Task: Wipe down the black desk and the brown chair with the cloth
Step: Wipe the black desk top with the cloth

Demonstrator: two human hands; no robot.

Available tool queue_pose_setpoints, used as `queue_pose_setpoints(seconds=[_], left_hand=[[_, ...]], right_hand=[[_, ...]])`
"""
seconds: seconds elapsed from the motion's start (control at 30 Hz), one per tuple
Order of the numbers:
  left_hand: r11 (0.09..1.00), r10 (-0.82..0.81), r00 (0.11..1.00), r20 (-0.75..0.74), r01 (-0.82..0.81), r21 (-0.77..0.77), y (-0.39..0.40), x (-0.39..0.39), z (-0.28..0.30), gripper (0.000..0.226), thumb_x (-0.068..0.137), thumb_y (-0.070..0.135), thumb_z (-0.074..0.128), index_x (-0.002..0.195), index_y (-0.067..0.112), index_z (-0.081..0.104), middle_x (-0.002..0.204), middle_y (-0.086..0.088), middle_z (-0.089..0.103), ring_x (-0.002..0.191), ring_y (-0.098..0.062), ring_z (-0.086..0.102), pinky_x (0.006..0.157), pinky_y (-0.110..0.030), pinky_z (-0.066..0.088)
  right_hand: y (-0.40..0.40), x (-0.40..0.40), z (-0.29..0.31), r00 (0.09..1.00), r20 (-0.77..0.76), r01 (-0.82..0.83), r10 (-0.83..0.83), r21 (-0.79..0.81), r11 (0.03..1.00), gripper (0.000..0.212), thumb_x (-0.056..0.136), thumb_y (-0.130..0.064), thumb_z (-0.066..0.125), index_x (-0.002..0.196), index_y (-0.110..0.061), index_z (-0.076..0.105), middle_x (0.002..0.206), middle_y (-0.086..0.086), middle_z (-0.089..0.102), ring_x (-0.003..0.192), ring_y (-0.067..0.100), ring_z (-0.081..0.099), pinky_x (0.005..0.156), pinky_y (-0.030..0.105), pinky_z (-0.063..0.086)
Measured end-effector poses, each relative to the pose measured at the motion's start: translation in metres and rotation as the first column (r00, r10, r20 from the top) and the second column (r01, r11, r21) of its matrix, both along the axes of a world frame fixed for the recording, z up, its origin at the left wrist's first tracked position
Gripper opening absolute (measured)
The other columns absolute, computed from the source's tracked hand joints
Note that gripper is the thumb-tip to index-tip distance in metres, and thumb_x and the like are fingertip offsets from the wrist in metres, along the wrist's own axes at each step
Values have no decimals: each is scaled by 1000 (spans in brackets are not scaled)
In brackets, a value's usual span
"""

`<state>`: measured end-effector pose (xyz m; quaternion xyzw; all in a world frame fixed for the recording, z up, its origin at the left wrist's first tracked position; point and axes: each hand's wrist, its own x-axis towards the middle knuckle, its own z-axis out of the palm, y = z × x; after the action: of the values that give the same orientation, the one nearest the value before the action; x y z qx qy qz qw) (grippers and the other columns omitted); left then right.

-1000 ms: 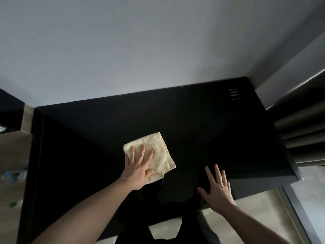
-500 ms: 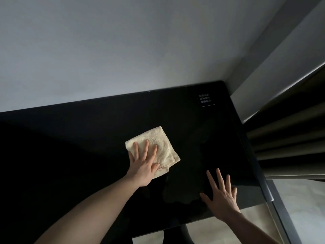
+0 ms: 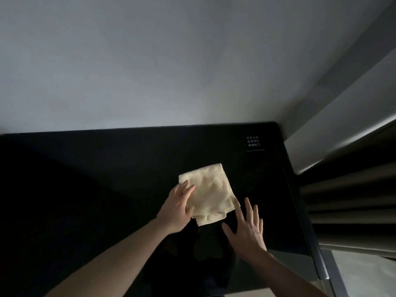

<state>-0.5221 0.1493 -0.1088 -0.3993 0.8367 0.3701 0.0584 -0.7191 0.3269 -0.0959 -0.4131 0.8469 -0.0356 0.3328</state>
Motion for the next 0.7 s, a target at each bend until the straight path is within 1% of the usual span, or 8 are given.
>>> queue_pose_setpoints(seconds=[0.1,0.2,0.23,0.3,0.37,0.4,0.53,0.7], left_hand=[[998,55,987,154,-50,-36,9,51,-11,84,103,42,62,168,28,10,176,1,-5,163,-26,-2,132,-44,17],[998,-8,964,267,23,-50,15,94,-16,90,102,47,62,169,28,5,176,-2,-12,163,-29,-9,132,-49,10],[998,-22,960,279,37,-49,19,104,-17,91,101,49,63,169,29,4,175,-1,-15,162,-30,-11,131,-51,8],[997,-49,952,303,65,-44,24,114,-18,98,99,52,66,169,31,1,174,1,-21,161,-31,-15,130,-53,5],[996,-72,935,347,82,-15,26,113,-17,105,95,55,69,168,33,-2,173,1,-25,161,-33,-16,129,-56,6],[997,-66,931,360,76,-13,26,109,-16,107,94,56,70,168,33,-3,173,1,-25,161,-34,-16,129,-57,7],[1000,0,907,421,-5,12,27,79,-12,116,88,61,75,168,33,-4,173,-5,-25,159,-44,-15,126,-65,17],[994,56,868,494,-96,56,35,21,-7,126,82,60,81,166,38,-11,170,-7,-33,155,-56,-14,123,-68,24]], right_hand=[[-56,18,6,998,4,-59,59,-74,996,92,102,-70,42,162,-45,-23,168,-7,-38,155,26,-35,128,56,-10],[-98,46,0,980,-1,-199,200,38,979,98,101,-72,41,158,-42,-33,160,-3,-51,148,33,-45,126,64,-12],[-108,55,-3,974,4,-225,225,78,971,102,99,-74,43,157,-42,-34,158,-1,-54,146,35,-48,125,68,-9],[-122,68,-12,983,22,-185,184,172,968,109,92,-80,49,153,-49,-35,154,-2,-58,143,39,-50,122,74,11],[-126,69,-17,991,25,-135,133,234,963,110,91,-79,53,150,-52,-35,151,-7,-61,141,41,-51,116,75,26],[-126,66,-18,987,16,-157,158,233,960,107,94,-75,53,155,-50,-32,151,-7,-61,142,42,-51,118,74,24],[-116,36,-17,969,-10,-241,246,166,956,92,104,-50,50,165,-38,-18,161,-4,-49,149,42,-42,126,67,-10],[-92,-39,-24,926,-74,-355,370,162,921,92,105,-43,48,164,-36,-22,161,-2,-50,150,38,-41,125,65,-14]])
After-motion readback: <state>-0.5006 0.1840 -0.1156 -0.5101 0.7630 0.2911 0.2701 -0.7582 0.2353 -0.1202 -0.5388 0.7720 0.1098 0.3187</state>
